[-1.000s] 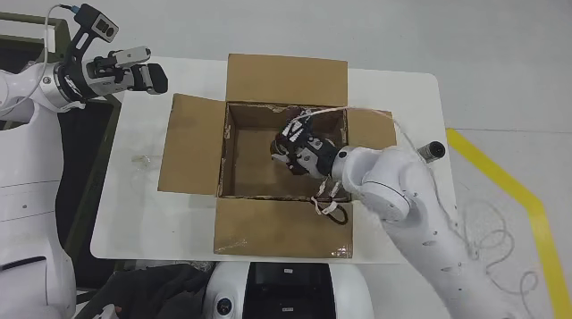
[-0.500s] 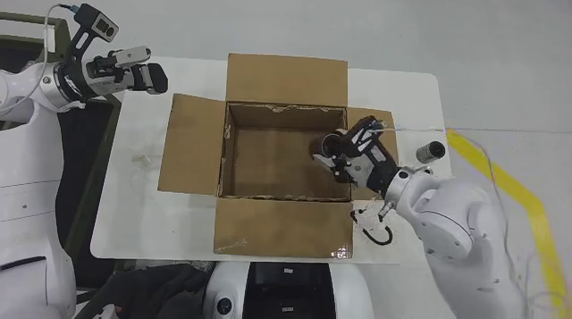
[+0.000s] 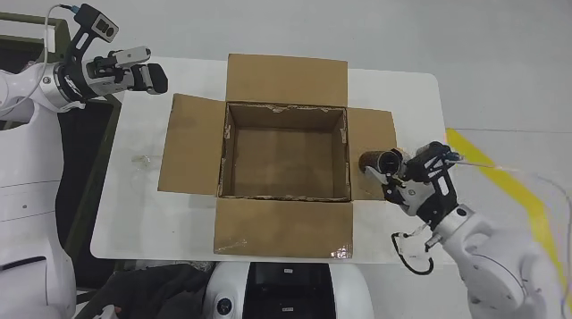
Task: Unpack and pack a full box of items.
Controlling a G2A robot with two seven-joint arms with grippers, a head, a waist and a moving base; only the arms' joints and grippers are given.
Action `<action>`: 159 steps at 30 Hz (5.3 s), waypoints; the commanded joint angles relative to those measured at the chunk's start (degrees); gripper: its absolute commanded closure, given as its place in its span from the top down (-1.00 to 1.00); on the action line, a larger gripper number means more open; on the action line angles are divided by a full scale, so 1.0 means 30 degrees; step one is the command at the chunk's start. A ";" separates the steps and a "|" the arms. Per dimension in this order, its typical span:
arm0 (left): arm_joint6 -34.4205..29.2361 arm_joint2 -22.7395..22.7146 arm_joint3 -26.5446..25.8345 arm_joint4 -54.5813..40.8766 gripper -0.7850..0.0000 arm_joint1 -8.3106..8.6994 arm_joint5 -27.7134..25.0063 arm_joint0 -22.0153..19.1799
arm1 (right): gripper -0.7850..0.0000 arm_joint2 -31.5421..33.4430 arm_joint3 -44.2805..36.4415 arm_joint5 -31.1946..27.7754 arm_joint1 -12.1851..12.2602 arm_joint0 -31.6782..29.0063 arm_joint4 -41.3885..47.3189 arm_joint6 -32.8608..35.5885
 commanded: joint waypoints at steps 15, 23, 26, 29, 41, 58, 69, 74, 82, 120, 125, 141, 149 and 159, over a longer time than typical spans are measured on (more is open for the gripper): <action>0.0000 0.0000 0.0000 0.0000 1.00 0.0000 0.0000 0.0000 | -1.00 0.3724 0.1368 0.1404 0.0016 -0.3374 0.1930 -0.2425; 0.0000 0.0000 0.0000 0.0000 1.00 0.0000 0.0000 0.0000 | -1.00 0.3860 0.2490 0.2297 0.0055 -0.3421 0.2020 -0.1564; 0.0000 0.0000 0.0000 0.0000 1.00 0.0000 0.0000 0.0000 | -1.00 0.3868 0.2933 0.2457 0.0054 -0.3439 0.2175 -0.1672; 0.0000 0.0000 0.0000 0.0000 1.00 0.0000 0.0000 0.0000 | -1.00 0.3815 0.3464 0.2439 0.0068 -0.3342 0.2352 -0.1636; 0.0000 0.0000 0.0000 0.0000 1.00 0.0000 0.0000 0.0000 | -1.00 0.3441 0.5790 0.2328 0.0172 -0.2037 0.2804 -0.1379; 0.0000 0.0000 0.0000 0.0000 1.00 0.0000 0.0000 0.0000 | -1.00 0.2602 0.9669 0.2764 0.0316 0.0315 0.2917 -0.1002; 0.0000 0.0000 0.0000 0.0000 1.00 0.0000 0.0000 0.0000 | -1.00 0.2295 1.0956 0.3219 0.0388 0.1042 0.2658 -0.1130; 0.0000 0.0000 0.0000 0.0000 1.00 0.0000 0.0000 0.0000 | -0.49 0.2159 1.1104 0.3309 0.0416 0.1185 0.2619 -0.1144; 0.0000 0.0000 0.0000 0.0000 1.00 0.0000 0.0000 0.0000 | 0.13 0.1964 1.0708 0.3613 0.0464 0.0998 0.2237 -0.1013; 0.0000 0.0000 0.0000 0.0000 1.00 0.0000 0.0000 0.0000 | 0.92 0.1488 0.8496 0.5447 0.0610 0.0133 0.0426 0.0605; 0.0000 0.0000 0.0000 0.0000 1.00 0.0000 0.0000 0.0000 | 0.84 0.1216 0.8943 0.5604 0.0624 0.0674 0.0309 0.0740; 0.0000 0.0000 0.0000 0.0000 1.00 0.0000 0.0000 0.0000 | -0.78 0.1055 0.9626 0.5884 0.0672 0.1103 0.0299 0.0680; 0.0000 0.0000 0.0000 0.0000 1.00 0.0000 0.0000 0.0000 | -1.00 0.1427 0.8136 0.5481 0.0704 -0.0046 0.0330 -0.0009; 0.0000 0.0000 0.0000 0.0000 1.00 0.0000 0.0000 0.0000 | -1.00 0.1921 0.4780 0.6120 0.0644 -0.2171 -0.0488 -0.1763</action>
